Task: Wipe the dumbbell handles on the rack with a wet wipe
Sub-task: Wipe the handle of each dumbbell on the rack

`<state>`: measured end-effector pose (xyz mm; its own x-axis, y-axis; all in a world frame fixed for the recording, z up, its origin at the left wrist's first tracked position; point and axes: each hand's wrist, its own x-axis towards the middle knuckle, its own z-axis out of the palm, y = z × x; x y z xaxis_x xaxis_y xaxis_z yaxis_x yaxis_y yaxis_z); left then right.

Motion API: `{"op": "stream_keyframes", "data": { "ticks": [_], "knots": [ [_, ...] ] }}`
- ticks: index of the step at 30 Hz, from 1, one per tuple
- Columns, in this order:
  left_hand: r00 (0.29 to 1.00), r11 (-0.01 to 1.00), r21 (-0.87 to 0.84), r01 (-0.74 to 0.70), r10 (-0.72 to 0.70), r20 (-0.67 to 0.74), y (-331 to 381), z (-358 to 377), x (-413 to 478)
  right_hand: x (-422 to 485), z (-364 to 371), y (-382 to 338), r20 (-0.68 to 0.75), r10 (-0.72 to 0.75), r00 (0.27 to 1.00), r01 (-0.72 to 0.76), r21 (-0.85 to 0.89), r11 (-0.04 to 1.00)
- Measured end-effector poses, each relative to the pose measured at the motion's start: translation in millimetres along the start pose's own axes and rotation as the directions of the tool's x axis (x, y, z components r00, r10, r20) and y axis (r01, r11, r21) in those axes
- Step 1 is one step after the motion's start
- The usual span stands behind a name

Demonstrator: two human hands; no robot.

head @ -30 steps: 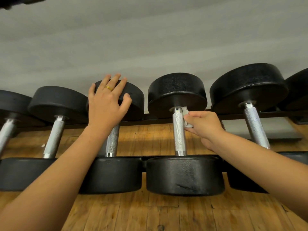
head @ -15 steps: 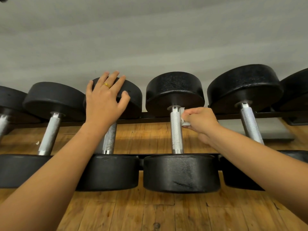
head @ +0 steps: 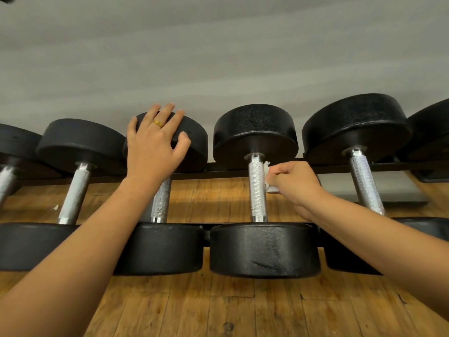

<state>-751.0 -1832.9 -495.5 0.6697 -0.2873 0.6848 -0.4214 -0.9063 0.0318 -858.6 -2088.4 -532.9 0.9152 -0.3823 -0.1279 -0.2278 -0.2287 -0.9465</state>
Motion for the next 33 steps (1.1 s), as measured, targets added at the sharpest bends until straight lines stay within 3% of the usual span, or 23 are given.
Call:
{"op": "stream_keyframes", "data": {
  "ticks": [7, 10, 13, 19, 24, 30, 33],
  "knots": [
    [1.000, 1.000, 0.000, -0.008, 0.008, 0.001, -2.3, 0.8, 0.6, 4.1, 5.3, -2.4, -0.036, 0.003, 0.999, -0.001, 0.041, 0.999],
    [1.000, 1.000, 0.009, -0.010, 0.010, -0.004, -1.9, 1.4, 0.1, -3.5, -0.6, 2.9, 0.028, -0.026, 0.999, 0.028, -0.070, 0.997],
    [1.000, 1.000, 0.010, -0.016, 0.016, -0.001, -2.8, 1.9, 1.1, -7.6, -10.3, 8.2, 0.135, 0.035, 0.990, -0.008, -0.195, 0.981],
    [1.000, 1.000, 0.011, -0.022, 0.022, -0.005, -4.5, 1.8, 0.1, -5.4, -2.8, 2.5, 0.128, 0.102, 0.986, -0.091, -0.095, 0.991],
    [0.999, 0.999, 0.004, -0.034, 0.035, -0.021, -5.4, 3.2, -0.3, -9.3, -21.8, -6.9, 0.340, 0.260, 0.904, -0.253, -0.065, 0.965],
    [1.000, 1.000, -0.005, -0.026, 0.026, -0.016, -6.0, 3.0, 1.2, -6.9, -27.2, -7.9, 0.472, 0.303, 0.828, -0.269, -0.139, 0.953],
    [1.000, 1.000, -0.009, -0.023, 0.022, -0.014, -4.9, 2.4, 0.1, -6.4, -29.6, -9.6, 0.514, 0.332, 0.791, -0.227, -0.258, 0.939]
  ]
}}
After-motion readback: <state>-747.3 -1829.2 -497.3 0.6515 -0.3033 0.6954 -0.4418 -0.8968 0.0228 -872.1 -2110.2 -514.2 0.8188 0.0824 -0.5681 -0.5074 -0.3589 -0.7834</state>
